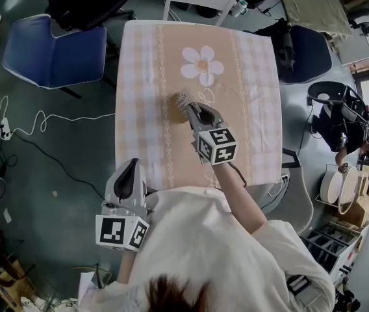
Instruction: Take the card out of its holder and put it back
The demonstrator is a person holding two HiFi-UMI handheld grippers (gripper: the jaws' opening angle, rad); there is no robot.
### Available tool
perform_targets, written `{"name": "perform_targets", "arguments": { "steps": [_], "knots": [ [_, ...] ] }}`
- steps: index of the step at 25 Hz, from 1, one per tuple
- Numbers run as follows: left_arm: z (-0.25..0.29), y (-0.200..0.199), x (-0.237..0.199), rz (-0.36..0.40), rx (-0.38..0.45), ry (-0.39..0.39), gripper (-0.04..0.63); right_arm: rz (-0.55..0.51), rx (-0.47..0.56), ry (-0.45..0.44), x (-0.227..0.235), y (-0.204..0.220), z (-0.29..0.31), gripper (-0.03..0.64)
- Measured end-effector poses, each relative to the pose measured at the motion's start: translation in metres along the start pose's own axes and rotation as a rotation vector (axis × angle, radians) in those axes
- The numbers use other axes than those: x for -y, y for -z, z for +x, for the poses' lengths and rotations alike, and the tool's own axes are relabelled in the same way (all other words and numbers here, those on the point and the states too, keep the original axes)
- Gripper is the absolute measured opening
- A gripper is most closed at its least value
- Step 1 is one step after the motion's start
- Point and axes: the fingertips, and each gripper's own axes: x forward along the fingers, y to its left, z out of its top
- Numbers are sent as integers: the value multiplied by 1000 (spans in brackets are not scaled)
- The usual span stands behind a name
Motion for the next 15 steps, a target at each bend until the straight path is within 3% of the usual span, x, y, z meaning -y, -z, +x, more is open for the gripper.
{"name": "perform_targets", "arguments": {
  "steps": [3,15],
  "knots": [
    [0,0,0,4,1,2,0,1,23,-8,-3,-6,-2,83],
    [-11,-15,-3,16,52,-13,0,42,197,18,1,-65,-42,72]
  ]
}}
